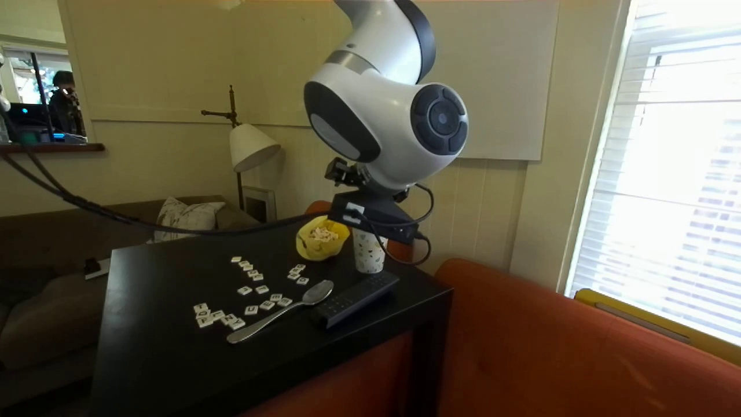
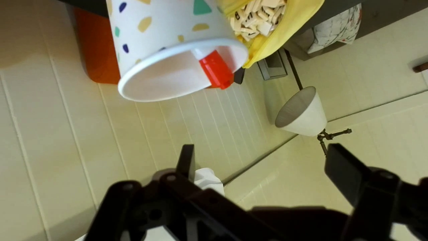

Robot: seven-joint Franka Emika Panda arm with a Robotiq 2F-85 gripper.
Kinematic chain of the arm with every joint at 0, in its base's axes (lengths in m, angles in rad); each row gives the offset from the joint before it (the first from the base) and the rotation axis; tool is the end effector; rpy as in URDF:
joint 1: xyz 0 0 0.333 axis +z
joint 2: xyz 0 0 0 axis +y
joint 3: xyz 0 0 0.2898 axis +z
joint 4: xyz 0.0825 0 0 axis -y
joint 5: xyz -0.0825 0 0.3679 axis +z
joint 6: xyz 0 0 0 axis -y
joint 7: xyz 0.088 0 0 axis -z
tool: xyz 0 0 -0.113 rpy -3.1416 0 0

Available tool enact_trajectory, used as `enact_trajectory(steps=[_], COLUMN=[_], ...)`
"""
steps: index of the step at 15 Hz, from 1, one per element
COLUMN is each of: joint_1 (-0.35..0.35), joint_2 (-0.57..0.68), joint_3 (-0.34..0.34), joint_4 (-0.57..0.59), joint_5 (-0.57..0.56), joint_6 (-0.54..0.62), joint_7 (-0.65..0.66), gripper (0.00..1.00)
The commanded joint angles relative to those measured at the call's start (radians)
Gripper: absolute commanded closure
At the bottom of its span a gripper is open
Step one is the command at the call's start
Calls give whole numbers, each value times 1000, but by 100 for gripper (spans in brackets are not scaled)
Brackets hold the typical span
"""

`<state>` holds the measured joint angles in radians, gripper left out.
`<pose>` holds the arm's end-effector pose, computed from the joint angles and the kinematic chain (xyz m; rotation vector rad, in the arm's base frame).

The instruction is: Put the orange marker inside the paper cup

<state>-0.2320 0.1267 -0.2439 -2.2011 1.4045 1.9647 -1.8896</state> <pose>0.4989 -0.1780 0.3231 -2.1160 -0.5926 -1.1593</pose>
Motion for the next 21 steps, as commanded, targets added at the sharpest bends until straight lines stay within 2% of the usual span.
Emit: enact_trajectory(steps=[1, 3, 6, 9, 11, 14, 15, 17, 18, 20, 21], joint_1=[16, 26, 28, 9, -112, -281, -312, -308, -144, -58, -5], joint_2=[-104, -188, -305, -412, -470, -598, -640, -707, -703, -721, -725], joint_3=[6, 11, 33, 83, 210, 377, 405, 417, 282, 228, 178], joint_4=[-49, -75, -121, -201, -256, -328, -331, -311, -301, -269, -252], joint_5=[6, -18, -205, -457, -623, -863, -943, -1071, -1166, -1213, -1205], joint_6=[124, 240, 425, 546, 550, 426, 357, 177, 114, -58, -138], joint_7=[113, 206, 394, 622, 777, 1012, 1089, 1212, 1278, 1304, 1292], gripper=[0, 0, 0, 0, 0, 0, 0, 0, 0, 0, 0])
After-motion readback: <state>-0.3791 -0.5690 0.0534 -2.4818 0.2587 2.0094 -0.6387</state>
